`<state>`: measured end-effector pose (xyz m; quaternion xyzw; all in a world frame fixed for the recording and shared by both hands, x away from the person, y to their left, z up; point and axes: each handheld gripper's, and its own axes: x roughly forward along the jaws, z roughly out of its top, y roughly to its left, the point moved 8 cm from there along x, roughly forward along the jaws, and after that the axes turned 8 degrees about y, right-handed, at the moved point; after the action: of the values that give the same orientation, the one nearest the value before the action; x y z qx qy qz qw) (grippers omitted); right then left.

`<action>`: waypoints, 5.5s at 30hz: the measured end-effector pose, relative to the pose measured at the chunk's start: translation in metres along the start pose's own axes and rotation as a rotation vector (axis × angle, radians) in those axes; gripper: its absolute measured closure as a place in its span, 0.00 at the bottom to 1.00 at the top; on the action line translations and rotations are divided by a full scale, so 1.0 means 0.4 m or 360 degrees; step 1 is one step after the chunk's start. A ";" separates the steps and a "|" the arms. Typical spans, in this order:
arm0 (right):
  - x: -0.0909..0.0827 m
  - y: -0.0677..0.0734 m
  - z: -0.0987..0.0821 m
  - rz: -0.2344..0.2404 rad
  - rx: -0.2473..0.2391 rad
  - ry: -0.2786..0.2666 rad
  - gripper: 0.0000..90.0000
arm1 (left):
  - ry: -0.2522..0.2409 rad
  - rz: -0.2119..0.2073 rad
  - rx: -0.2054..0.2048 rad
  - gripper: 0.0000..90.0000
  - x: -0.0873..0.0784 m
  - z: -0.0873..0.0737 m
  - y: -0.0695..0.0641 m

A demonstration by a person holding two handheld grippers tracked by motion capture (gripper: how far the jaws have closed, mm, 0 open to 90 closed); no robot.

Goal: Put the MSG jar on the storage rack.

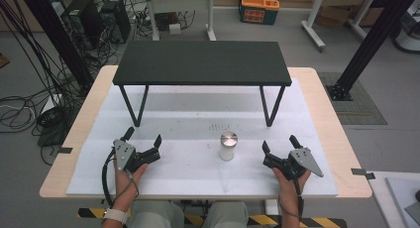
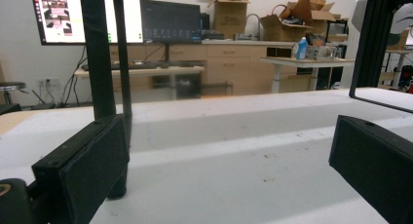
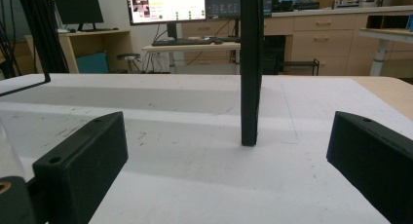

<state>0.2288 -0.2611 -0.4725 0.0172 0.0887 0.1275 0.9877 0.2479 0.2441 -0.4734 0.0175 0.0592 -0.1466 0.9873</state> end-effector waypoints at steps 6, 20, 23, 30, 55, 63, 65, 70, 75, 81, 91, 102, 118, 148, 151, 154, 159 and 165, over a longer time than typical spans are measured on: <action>0.000 0.000 0.000 0.0000 0.0000 0.0000 0.01 | -0.0001 -0.0001 0.0002 0.02 0.000 0.000 0.000; 0.000 0.000 0.000 0.0003 -0.0004 -0.0003 0.01 | -0.0002 -0.0002 0.0001 0.02 0.000 0.000 0.000; -0.001 0.000 -0.001 0.0004 -0.0006 -0.0004 0.01 | -0.0003 -0.0002 0.0002 0.02 0.000 0.000 0.000; -0.001 0.000 -0.001 0.0005 -0.0005 -0.0007 0.01 | -0.0004 -0.0004 0.0002 0.01 0.000 0.000 0.001; -0.034 0.013 0.033 0.0141 0.0013 -0.0082 0.02 | -0.0003 -0.0006 0.0003 0.01 0.000 0.000 0.001; -0.050 0.041 0.050 0.0253 0.0009 -0.0140 0.03 | -0.0004 -0.0007 0.0004 0.01 0.000 0.000 0.001; -0.054 0.051 0.056 0.0292 0.0003 -0.0157 0.03 | -0.0003 -0.0008 0.0005 0.01 0.000 0.000 0.001; -0.052 0.080 0.069 0.0391 -0.0040 -0.0167 0.04 | -0.0005 -0.0008 0.0005 0.01 0.000 0.000 0.001; -0.029 0.119 0.074 0.0487 -0.0102 -0.0162 0.04 | -0.0005 -0.0008 0.0005 0.01 0.000 0.000 0.001; -0.002 0.149 0.072 0.0553 -0.0140 -0.0127 0.05 | -0.0006 -0.0008 0.0004 0.02 0.000 -0.001 0.001; 0.055 0.193 0.069 0.0622 -0.0182 -0.0076 0.08 | -0.0007 -0.0008 0.0003 0.01 0.000 -0.001 0.001; 0.098 0.212 0.057 0.0651 -0.0188 -0.0021 0.13 | -0.0007 -0.0011 0.0001 0.02 0.000 -0.001 0.002; 0.114 0.208 0.046 0.0664 -0.0172 0.0003 0.40 | -0.0007 -0.0013 0.0001 0.02 0.000 -0.001 0.002; 0.107 0.193 0.080 0.0661 -0.0199 0.0005 0.47 | -0.0008 -0.0015 0.0000 0.02 0.000 -0.001 0.002; 0.103 0.191 0.089 0.0656 -0.0207 -0.0002 0.47 | -0.0007 -0.0015 0.0000 0.02 0.000 -0.001 0.002; 0.097 0.186 0.105 0.0659 -0.0217 -0.0009 0.47 | -0.0007 -0.0015 0.0000 0.02 0.000 -0.001 0.002; 0.088 0.182 0.132 0.0675 -0.0221 -0.0006 0.47 | -0.0007 -0.0015 0.0000 0.02 0.000 -0.001 0.002; 0.079 0.181 0.167 0.0695 -0.0237 -0.0023 0.47 | -0.0006 -0.0016 -0.0001 0.02 0.000 0.000 0.002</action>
<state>0.2529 -0.1838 -0.4083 -0.0360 0.0662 0.3444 0.9358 0.2482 0.2451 -0.4736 0.0167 0.0576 -0.1515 0.9866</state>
